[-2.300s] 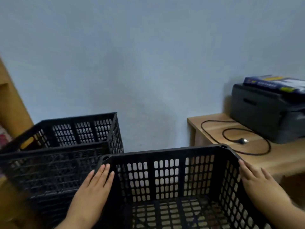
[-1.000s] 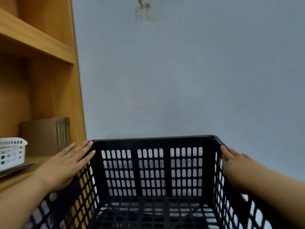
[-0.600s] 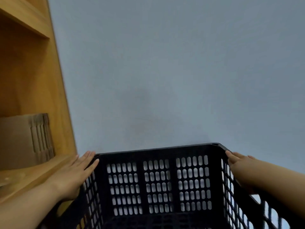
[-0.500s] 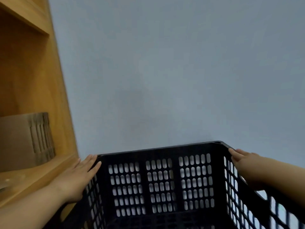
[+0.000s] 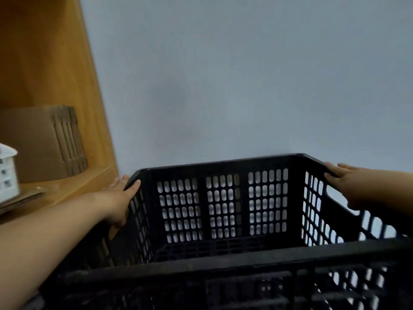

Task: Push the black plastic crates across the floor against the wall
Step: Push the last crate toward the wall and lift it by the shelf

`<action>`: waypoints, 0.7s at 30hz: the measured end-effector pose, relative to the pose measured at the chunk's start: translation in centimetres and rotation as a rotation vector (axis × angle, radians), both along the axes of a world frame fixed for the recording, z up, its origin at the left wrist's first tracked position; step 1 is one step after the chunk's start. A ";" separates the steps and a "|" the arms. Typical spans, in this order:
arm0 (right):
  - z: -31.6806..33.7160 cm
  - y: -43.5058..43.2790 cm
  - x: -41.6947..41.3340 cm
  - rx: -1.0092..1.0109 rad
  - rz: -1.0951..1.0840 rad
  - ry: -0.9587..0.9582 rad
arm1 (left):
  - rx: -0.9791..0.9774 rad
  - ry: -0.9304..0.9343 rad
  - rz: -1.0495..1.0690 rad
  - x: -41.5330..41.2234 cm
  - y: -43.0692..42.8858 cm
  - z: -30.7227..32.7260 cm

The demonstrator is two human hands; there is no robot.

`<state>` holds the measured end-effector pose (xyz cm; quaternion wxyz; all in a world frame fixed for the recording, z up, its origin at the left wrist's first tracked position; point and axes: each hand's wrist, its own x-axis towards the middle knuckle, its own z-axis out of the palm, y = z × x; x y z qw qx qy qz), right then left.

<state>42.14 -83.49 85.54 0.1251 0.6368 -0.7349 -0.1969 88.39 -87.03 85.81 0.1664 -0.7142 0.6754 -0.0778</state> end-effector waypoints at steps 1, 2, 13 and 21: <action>0.0 0.2 0.2 -0.006 -0.003 -0.008 | 0.003 0.006 0.000 0.2 -0.1 0.0; -0.1 0.4 0.3 -0.009 -0.003 -0.009 | 0.002 0.004 -0.003 0.4 -0.2 -0.2; -0.6 0.4 -0.1 -0.077 -0.018 -0.119 | 0.033 0.029 0.028 0.1 0.4 0.0; -0.5 -0.4 -0.4 -0.064 -0.059 -0.181 | -0.052 0.124 -0.038 0.2 1.0 -0.2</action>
